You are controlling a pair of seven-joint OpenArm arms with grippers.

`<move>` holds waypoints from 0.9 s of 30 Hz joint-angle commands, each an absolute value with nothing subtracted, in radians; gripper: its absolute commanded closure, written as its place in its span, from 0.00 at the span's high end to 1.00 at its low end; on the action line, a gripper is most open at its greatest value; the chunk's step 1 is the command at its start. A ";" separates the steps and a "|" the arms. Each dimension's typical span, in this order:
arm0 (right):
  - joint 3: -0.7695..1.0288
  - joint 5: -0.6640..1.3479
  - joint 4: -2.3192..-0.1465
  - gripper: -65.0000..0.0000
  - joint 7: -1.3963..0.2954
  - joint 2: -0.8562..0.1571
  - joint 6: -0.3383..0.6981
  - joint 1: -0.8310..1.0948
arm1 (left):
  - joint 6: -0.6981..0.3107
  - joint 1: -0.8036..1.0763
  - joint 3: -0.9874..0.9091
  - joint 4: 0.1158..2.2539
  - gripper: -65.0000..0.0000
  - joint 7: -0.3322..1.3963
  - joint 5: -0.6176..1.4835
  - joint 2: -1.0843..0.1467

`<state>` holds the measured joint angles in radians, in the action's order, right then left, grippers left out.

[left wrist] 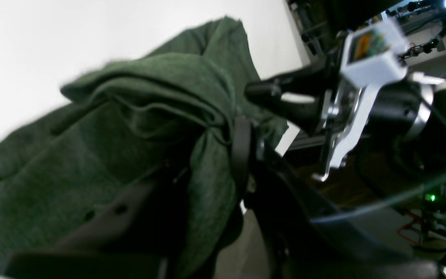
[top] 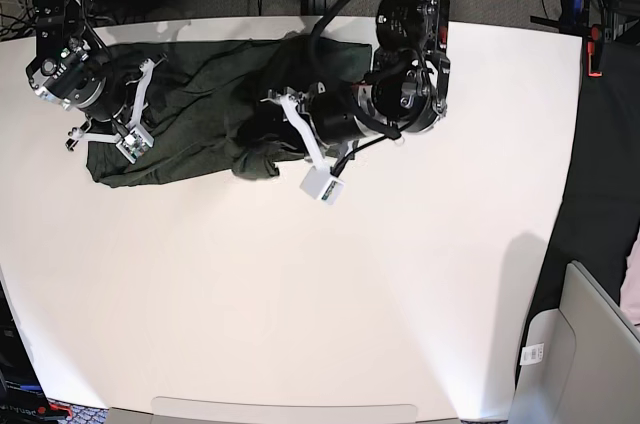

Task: Fold the T-shirt properly
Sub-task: 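Fold the shirt end held by the left gripper toward the right gripper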

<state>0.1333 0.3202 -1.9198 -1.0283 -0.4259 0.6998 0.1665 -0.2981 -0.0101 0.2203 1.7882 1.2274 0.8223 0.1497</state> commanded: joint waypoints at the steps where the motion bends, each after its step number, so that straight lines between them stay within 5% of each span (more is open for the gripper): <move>1: 0.142 0.329 -1.940 0.00 -1.012 -0.438 0.698 0.156 | -0.306 -0.025 0.223 1.804 0.10 1.218 0.851 0.157; 10: 0.142 0.329 -1.940 0.00 -1.012 -0.427 0.698 0.148 | -0.306 -0.019 0.282 1.773 0.12 1.214 0.851 0.157; 19: 0.142 0.329 -1.940 0.00 -1.012 -0.418 0.698 0.133 | -0.308 -0.044 0.285 1.774 0.43 1.219 0.855 0.157; 27: 0.142 0.329 -1.940 0.00 -1.012 -0.418 0.698 0.133 | -0.308 -0.058 0.016 1.844 0.45 1.264 0.855 0.025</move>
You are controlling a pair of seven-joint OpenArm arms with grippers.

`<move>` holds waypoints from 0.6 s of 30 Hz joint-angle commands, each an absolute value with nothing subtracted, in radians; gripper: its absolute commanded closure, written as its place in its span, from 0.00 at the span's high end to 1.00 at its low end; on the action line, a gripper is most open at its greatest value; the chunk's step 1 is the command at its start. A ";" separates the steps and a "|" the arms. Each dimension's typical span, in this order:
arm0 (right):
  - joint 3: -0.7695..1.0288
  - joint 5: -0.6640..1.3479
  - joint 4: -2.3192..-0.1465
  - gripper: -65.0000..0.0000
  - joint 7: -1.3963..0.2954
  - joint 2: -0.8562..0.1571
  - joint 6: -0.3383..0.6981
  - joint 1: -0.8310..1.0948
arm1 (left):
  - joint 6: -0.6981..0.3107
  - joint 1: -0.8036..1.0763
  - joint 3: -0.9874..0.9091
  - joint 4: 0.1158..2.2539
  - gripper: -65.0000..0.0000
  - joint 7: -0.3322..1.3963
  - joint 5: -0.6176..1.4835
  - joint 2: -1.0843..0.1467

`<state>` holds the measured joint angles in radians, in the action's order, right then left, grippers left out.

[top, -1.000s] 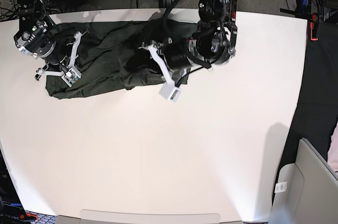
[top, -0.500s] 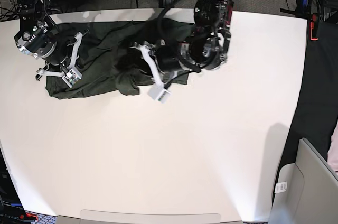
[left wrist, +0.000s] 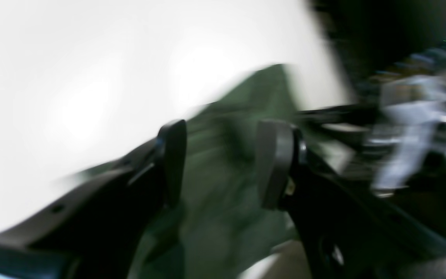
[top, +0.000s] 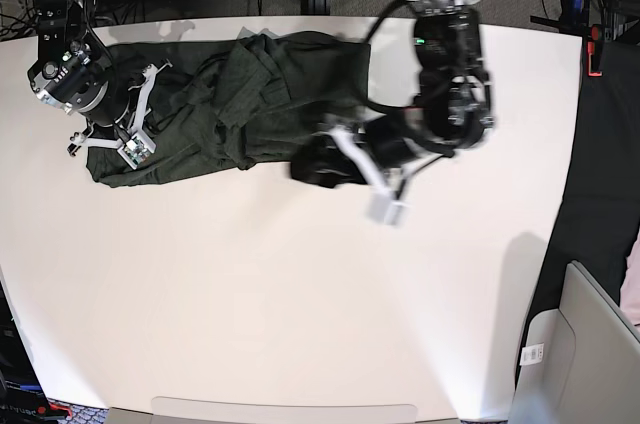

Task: Fold the T-shirt properly
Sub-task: 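Fold the shirt end held by the left gripper toward the right gripper, then release the folded end and reposition both grippers at the bundle ends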

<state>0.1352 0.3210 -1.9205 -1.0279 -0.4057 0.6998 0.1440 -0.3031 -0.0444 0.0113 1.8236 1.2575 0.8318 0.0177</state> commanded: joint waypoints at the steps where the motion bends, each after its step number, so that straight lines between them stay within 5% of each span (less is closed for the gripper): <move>1: 0.142 0.329 -1.940 0.00 -1.012 -0.418 0.698 0.133 | -0.306 -0.039 0.010 1.845 0.45 1.264 0.855 -0.018; 5: 0.142 0.329 -1.940 0.00 -1.012 -0.417 0.698 0.133 | -0.306 0.024 0.012 1.839 0.48 1.256 0.857 -0.102; 18: 0.142 0.329 -1.940 0.00 -1.012 -0.417 0.698 0.120 | -0.306 0.094 0.012 1.744 0.55 1.247 0.855 -0.104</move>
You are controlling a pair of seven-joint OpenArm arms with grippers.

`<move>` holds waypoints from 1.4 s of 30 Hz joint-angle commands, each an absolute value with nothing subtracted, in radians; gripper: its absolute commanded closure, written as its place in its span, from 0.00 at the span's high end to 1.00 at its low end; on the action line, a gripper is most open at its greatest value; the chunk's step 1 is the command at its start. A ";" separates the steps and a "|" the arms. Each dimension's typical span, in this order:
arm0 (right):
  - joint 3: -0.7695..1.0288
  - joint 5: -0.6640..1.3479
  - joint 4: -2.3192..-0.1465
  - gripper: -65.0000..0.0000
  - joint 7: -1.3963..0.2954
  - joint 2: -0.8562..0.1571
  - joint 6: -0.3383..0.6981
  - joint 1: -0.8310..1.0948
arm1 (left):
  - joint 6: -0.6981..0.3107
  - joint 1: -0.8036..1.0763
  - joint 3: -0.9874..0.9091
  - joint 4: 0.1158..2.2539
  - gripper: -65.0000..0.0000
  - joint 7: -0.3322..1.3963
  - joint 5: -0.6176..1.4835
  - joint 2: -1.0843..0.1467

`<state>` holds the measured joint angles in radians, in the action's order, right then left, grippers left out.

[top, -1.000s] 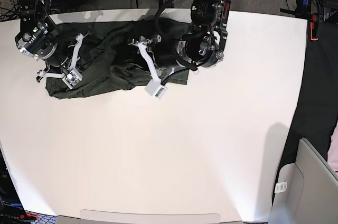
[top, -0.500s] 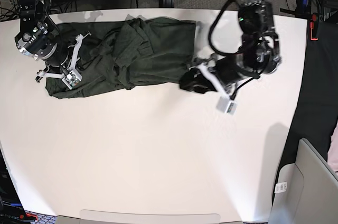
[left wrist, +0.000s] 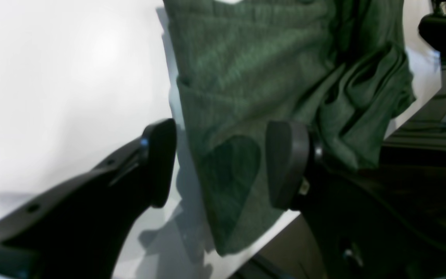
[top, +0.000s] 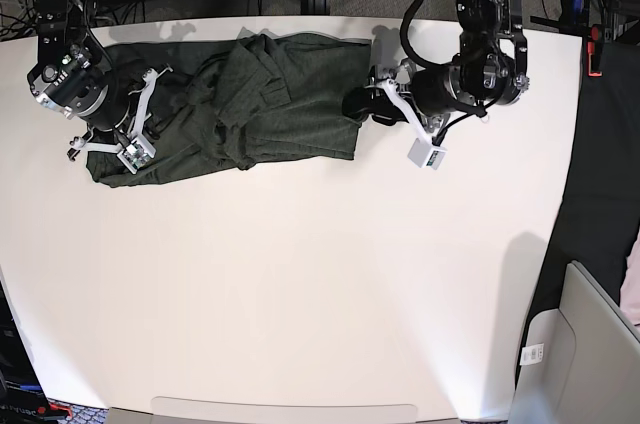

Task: Fold the T-shirt properly
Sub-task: 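Release the folded end and reposition both grippers at the bundle ends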

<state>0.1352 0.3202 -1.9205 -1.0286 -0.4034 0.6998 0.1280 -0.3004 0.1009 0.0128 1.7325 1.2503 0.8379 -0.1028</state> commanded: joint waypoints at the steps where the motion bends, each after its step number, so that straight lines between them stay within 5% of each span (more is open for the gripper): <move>1: 0.142 0.329 -1.940 0.00 -1.012 -0.417 0.698 0.120 | -0.306 0.094 0.012 1.730 0.55 1.231 0.855 -0.104; 17: 0.143 0.329 -1.942 0.00 -1.012 -0.423 0.698 0.120 | -0.308 0.088 0.130 1.544 0.55 1.132 0.978 -0.097; 20: 0.189 0.331 -1.942 0.00 -1.012 -0.423 0.698 0.124 | -0.308 0.088 0.142 1.532 0.46 1.095 0.978 -0.097; 27: 0.320 0.331 -1.942 0.00 -1.024 -0.421 0.698 0.136 | -0.308 0.047 0.064 1.534 0.06 1.109 0.975 -0.139; 39: 0.326 0.331 -1.882 0.01 -1.161 -0.334 0.698 0.081 | -0.308 -0.027 -0.002 1.566 0.04 1.153 0.977 -0.262; 42: 0.326 0.331 -1.816 0.08 -1.161 -0.294 0.698 0.070 | -0.308 -0.022 -0.002 1.612 0.04 1.161 0.977 -0.263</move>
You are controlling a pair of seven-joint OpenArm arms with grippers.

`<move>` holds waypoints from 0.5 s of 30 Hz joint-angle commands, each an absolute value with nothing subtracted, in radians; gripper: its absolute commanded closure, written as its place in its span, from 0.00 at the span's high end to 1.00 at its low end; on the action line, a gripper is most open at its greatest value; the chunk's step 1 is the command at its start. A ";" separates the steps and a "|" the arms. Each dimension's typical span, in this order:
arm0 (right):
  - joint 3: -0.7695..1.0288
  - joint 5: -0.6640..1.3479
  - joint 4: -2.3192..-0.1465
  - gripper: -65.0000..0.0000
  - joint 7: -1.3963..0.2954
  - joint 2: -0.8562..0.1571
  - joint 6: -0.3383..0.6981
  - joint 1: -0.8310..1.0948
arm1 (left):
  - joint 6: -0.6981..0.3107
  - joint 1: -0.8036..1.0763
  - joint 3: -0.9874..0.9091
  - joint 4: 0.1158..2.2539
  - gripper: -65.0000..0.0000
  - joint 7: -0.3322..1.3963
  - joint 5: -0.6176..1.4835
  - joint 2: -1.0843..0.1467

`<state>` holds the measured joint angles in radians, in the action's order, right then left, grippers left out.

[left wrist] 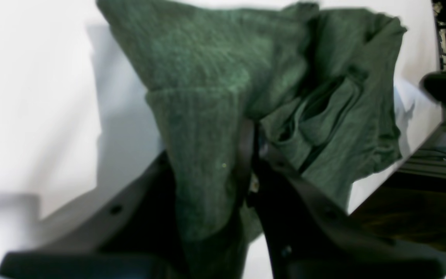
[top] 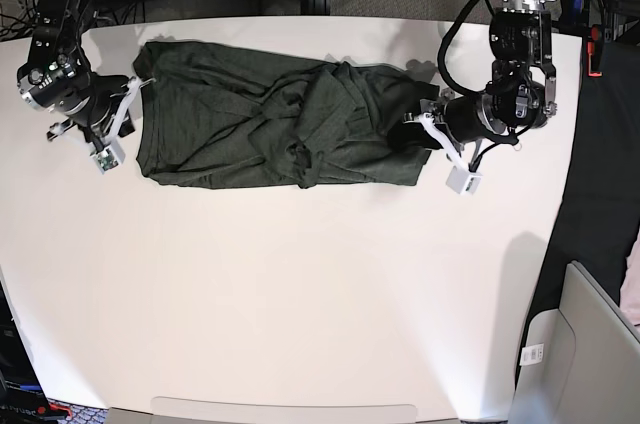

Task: Fold the T-shirt properly
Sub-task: 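Release the folded end and reposition both grippers at the bundle ends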

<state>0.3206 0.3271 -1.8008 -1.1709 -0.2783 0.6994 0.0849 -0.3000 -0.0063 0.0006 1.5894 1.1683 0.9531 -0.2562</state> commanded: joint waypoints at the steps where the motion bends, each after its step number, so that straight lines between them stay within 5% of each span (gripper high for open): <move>1: 0.328 0.331 -1.801 0.13 -1.161 -0.282 0.698 0.068 | -0.308 -0.022 -0.002 1.620 0.04 1.175 0.977 -0.263; 6: 0.338 0.380 -1.793 0.31 -1.213 -0.240 0.698 0.065 | -0.308 -0.022 -0.001 1.615 0.04 1.199 0.974 -0.262; 15: 0.438 0.472 -1.750 0.32 -1.222 -0.237 0.698 0.070 | -0.308 -0.016 0.004 1.613 0.04 1.199 0.974 -0.262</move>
